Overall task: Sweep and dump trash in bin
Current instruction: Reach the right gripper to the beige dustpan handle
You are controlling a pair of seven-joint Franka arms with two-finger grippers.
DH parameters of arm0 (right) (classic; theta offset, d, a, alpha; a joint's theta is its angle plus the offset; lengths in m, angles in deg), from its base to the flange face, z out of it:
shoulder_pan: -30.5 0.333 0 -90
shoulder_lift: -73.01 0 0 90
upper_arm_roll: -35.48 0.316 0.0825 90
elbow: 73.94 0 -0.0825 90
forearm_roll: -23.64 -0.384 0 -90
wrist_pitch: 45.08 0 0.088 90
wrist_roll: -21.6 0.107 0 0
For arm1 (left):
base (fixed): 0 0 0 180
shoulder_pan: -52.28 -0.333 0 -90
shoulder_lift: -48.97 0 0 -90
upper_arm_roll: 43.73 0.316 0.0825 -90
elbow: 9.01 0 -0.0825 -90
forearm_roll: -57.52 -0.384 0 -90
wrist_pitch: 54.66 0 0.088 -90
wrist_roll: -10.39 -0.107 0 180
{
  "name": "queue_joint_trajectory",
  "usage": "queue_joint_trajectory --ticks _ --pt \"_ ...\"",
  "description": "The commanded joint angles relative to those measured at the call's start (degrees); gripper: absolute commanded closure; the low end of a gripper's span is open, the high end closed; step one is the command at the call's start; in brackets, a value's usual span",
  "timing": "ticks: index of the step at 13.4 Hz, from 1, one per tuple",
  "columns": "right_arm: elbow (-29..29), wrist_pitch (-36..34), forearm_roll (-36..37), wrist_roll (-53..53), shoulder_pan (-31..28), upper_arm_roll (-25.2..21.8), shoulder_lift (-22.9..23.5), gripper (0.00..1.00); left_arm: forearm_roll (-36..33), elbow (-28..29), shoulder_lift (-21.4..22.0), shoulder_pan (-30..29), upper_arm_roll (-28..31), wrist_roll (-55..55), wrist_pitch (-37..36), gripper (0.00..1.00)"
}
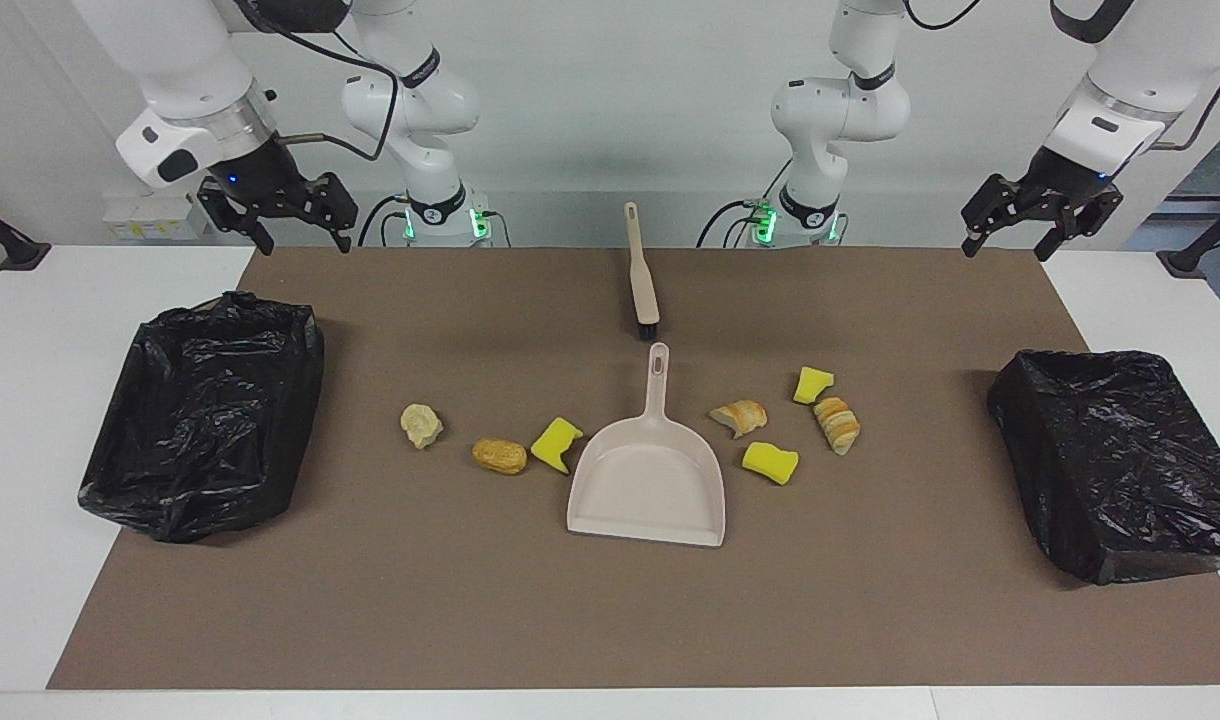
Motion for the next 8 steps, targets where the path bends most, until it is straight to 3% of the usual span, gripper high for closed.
queue_joint_trajectory --ticks 1,5,8 --pt "-0.5 3.6 -1.4 6.2 3.5 0.6 2.2 0.00 -0.7 -0.2 0.6 0.0 -0.5 0.0 -1.2 0.00" --pt "-0.5 9.7 -1.7 17.0 11.2 0.6 6.5 0.00 -0.4 1.3 1.0 1.4 -2.3 2.0 -1.8 0.00" --pt "-0.5 15.1 -1.5 25.7 17.4 0.7 10.7 0.00 -0.1 8.9 4.4 8.6 -3.0 5.7 -0.2 0.00"
